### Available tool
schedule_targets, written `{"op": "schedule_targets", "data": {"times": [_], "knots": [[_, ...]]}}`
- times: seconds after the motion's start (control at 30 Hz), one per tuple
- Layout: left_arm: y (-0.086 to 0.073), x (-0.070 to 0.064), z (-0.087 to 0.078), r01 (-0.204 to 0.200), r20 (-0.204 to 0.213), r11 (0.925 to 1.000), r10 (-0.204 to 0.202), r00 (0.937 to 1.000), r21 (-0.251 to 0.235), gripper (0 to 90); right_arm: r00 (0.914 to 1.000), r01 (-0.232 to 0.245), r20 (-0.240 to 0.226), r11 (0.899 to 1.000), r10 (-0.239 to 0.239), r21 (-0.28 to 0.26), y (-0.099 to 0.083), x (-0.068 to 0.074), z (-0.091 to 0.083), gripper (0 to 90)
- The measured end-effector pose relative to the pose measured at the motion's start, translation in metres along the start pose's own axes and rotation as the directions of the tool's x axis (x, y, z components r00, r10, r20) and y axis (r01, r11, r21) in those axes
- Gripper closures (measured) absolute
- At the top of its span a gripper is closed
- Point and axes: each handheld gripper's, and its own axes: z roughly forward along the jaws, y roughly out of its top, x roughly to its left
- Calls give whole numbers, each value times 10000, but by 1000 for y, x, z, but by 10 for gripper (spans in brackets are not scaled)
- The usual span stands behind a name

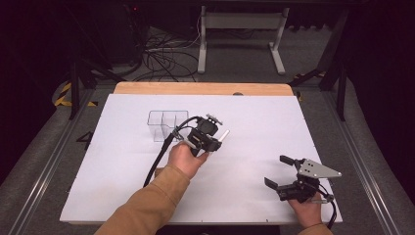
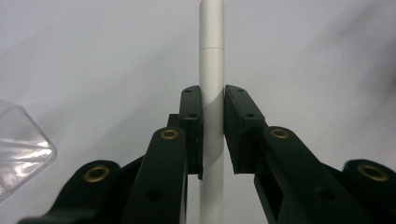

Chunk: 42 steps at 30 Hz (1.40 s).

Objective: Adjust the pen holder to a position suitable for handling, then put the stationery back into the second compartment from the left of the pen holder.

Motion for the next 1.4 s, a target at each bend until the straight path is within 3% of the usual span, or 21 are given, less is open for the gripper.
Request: {"op": "schedule_targets", "data": {"times": [0.23, 0.33, 0.37, 0.47, 0.5, 0.53, 0.77, 0.83, 0.9, 0.93, 1.0, 1.1, 1.13, 1.2, 1.23, 1.3, 1.33, 1.37, 1.4], "knots": [[-3, 4, -15, -135, 34, 9949, 139, 9999, -998, 785, 10000, 3, -5, 10000, -3, -7, 0, 0, 0, 9], [-4, 8, -25, -183, 54, 9856, 195, 9998, -1682, 785, 10000, 27, -9, 10000, -27, -11, 0, 0, 0, 9], [-4, 8, -25, -183, 54, 9856, 195, 9998, -1682, 785, 10000, 27, -9, 10000, -27, -11, 0, 0, 0, 9], [-6, 10, -33, -183, 136, 9753, 218, 9997, -2202, 785, 10000, 23, -10, 10000, -23, -13, 0, 0, 0, 9], [-7, 12, -37, -250, 175, 9671, 304, 9994, -2533, 785, 10000, 19, -4, 10000, -19, -10, 0, 0, 0, 9], [-7, 12, -37, -250, 175, 9671, 304, 9994, -2533, 785, 10000, 19, -4, 10000, -19, -10, 0, 0, 0, 9], [-11, 17, -49, -520, 166, 9350, 617, 9980, -3509, 785, 10000, 23, -10, 10000, -23, -15, 0, 0, 0, 9], [-11, 18, -52, -427, 244, 9292, 555, 9982, -3671, 785, 10000, 16, -6, 10000, -16, -10, 0, 0, 0, 9], [-12, 23, -56, -336, 390, 9152, 537, 9978, -4015, 785, 10000, 19, -7, 10000, -19, -3, 0, 0, 0, 9], [-12, 23, -56, -336, 390, 9152, 537, 9978, -4015, 785, 10000, 21, -7, 10000, -21, -1, 0, 0, 0, 9], [-13, 26, -58, -345, 472, 9028, 605, 9971, -4288, 785, 10000, 10, -19, 10000, -10, -1, 0, 0, 0, 9], [-14, 31, -60, -307, 632, 8918, 663, 9958, -4515, 784, 10000, 10, -23, 10000, -10, -3, 0, 0, 0, 9], [-16, 34, -61, -395, 692, 8770, 826, 9942, -4789, 785, 10000, 4, -25, 10000, -4, -5, 0, 0, 0, 9], [-18, 37, -62, -477, 738, 8618, 982, 9924, -5050, 785, 10000, 4, -24, 10000, -4, -5, 0, 0, 0, 9], [-18, 37, -62, -477, 738, 8618, 982, 9924, -5050, 785, 10000, 10, -19, 10000, -10, -3, 0, 0, 0, 9], [-19, 41, -62, -449, 804, 8524, 1014, 9916, -5209, 784, 10000, 9, -21, 10000, -9, -4, 0, 0, 0, 9], [-20, 44, -62, -460, 852, 8463, 1073, 9906, -5307, 784, 10000, 6, -18, 10000, -6, -5, 0, 0, 0, 9], [-21, 49, -63, -448, 914, 8284, 1151, 9891, -5583, 784, 10000, 4, -17, 10000, -4, -1, 0, 0, 0, 9], [-21, 49, -63, -448, 914, 8284, 1151, 9891, -5583, 785, 10000, 4, -17, 10000, -4, -1, 0, 0, 0, 9]]}}
